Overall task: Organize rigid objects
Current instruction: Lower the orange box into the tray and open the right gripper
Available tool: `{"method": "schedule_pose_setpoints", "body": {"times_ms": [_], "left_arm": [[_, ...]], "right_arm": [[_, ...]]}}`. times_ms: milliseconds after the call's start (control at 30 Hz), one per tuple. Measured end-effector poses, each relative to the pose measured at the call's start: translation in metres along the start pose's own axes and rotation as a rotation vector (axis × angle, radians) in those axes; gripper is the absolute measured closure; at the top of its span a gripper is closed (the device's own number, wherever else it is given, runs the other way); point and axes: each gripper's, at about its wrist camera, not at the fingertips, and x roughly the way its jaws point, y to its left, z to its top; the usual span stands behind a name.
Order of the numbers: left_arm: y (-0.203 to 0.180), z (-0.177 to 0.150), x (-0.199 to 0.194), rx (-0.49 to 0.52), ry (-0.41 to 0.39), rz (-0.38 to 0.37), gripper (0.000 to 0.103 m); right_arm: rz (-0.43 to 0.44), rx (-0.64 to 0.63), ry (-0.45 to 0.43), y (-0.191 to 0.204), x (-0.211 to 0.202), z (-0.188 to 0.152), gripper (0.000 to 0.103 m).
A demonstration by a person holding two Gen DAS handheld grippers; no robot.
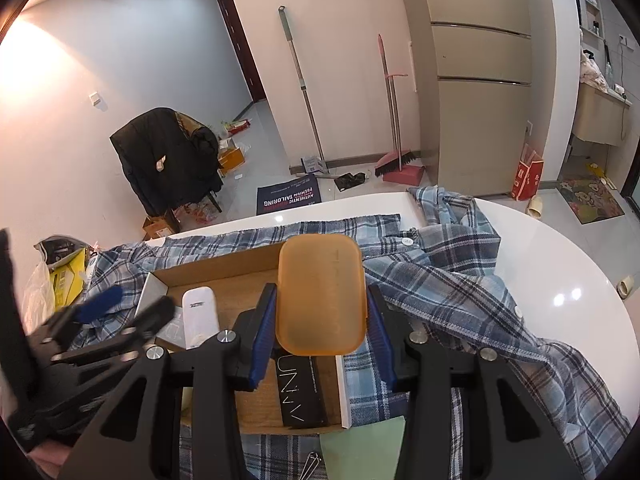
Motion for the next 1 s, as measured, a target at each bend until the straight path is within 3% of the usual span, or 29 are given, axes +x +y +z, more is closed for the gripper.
{"method": "schedule_pose_setpoints", "body": {"times_ms": [133, 200, 367, 533, 567, 667, 800, 1000], "left_arm": [[0.011, -0.004, -0.049, -0.017, -0.123, -0.033, 0.017], [0.017, -0.010, -0.072, -0.032, -0.192, -0.050, 0.000], [0.027, -0.022, -0.096, -0.038, -0.258, -0.027, 0.000], [0.031, -0.043, -0.111, -0.004, -0.418, 0.043, 0.000], [0.032, -0.046, -0.110, -0.010, -0.425, 0.043, 0.000], [0.038, -0.048, -0.093, -0.031, -0.338, -0.046, 0.000], [0.038, -0.052, -0.087, -0.022, -0.355, -0.014, 0.000], [0.036, -0.054, -0.088, -0.024, -0.365, -0.030, 0.000]], "right_arm": [[0.005, -0.023, -0.011, 0.006, -0.005, 0.001, 0.061], [0.021, -0.033, -0.015, 0.010, -0.009, 0.000, 0.061], [0.035, -0.087, -0.019, 0.025, -0.014, -0.004, 0.061], [0.098, -0.141, 0.049, 0.041, -0.003, -0.013, 0.061], [0.117, -0.158, 0.075, 0.045, 0.002, -0.017, 0.061], [0.133, -0.214, 0.151, 0.055, 0.021, -0.031, 0.061], [0.132, -0.229, 0.220, 0.061, 0.044, -0.046, 0.061], [0.085, -0.229, 0.267, 0.060, 0.065, -0.062, 0.061]]}}
